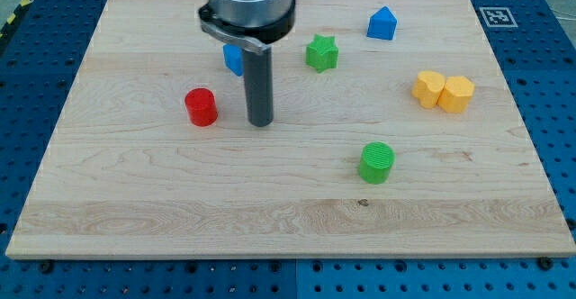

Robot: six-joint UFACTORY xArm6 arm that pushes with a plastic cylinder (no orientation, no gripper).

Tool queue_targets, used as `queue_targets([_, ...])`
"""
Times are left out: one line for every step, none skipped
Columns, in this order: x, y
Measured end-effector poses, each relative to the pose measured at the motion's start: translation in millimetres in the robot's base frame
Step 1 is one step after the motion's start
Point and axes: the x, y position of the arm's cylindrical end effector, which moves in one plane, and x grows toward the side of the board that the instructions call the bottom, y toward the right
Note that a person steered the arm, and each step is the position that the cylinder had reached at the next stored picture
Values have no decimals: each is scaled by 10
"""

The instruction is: Place your arm between blue cube and green star

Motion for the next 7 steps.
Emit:
queue_targets([-97, -206])
queue_targets([-281, -247])
queue_targets([-327, -246])
queue_targets([-333, -245])
queue_targets([-333, -158])
queue_targets([-333, -28])
queue_targets([-337, 64])
